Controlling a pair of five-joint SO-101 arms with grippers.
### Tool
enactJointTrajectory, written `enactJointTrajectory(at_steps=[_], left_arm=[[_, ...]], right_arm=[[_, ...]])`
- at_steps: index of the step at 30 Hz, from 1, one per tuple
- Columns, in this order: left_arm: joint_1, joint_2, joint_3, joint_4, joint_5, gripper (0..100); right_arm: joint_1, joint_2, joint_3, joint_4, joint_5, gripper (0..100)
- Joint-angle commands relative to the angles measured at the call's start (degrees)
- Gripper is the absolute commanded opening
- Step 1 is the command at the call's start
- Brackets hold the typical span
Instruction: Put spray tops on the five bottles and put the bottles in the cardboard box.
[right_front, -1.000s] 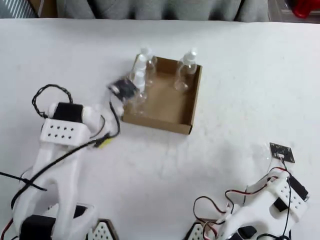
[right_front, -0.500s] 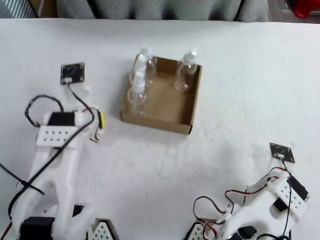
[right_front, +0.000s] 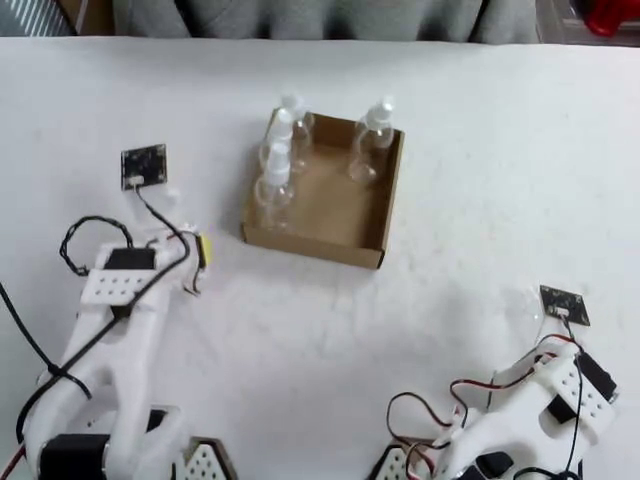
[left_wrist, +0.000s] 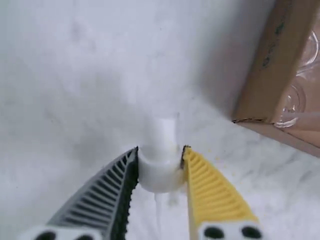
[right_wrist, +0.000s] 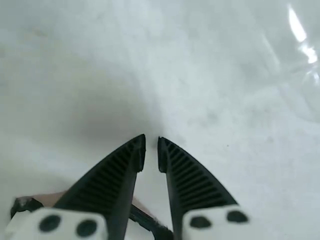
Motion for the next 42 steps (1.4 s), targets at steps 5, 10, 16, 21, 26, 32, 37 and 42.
enactJointTrajectory(at_steps=[5, 10, 16, 21, 26, 32, 37, 42], left_arm=[[0.9, -2.2, -0.8, 2.8, 0.8, 29], [0.7, -2.2, -1.1, 2.8, 0.1, 29], [0.7, 4.0, -8.0, 6.8, -5.8, 29], [-1.6, 16.3, -16.1, 10.4, -5.6, 29], [-3.3, 21.9, -20.5, 11.8, -0.6, 29], [-1.8, 22.7, -20.1, 11.7, 1.9, 28], [-0.4, 23.0, -20.1, 11.4, 1.8, 17], [-0.4, 23.1, -20.0, 11.8, 1.8, 13]], right_arm=[[0.0, -0.3, -0.3, -0.6, -0.4, 1.6], [0.0, -0.3, -0.3, -0.6, -0.4, 1.6], [0.0, -0.3, -0.3, -0.6, -0.4, 1.6], [0.0, -0.3, -0.3, -0.5, -0.2, 1.6], [0.0, -0.5, 0.1, -0.3, 2.3, 1.6], [-0.4, -0.5, 0.2, -0.4, 2.4, 1.6], [-0.5, -0.5, 0.2, -0.4, 2.5, 1.6], [-0.5, -0.5, 0.2, -0.4, 2.5, 1.6]])
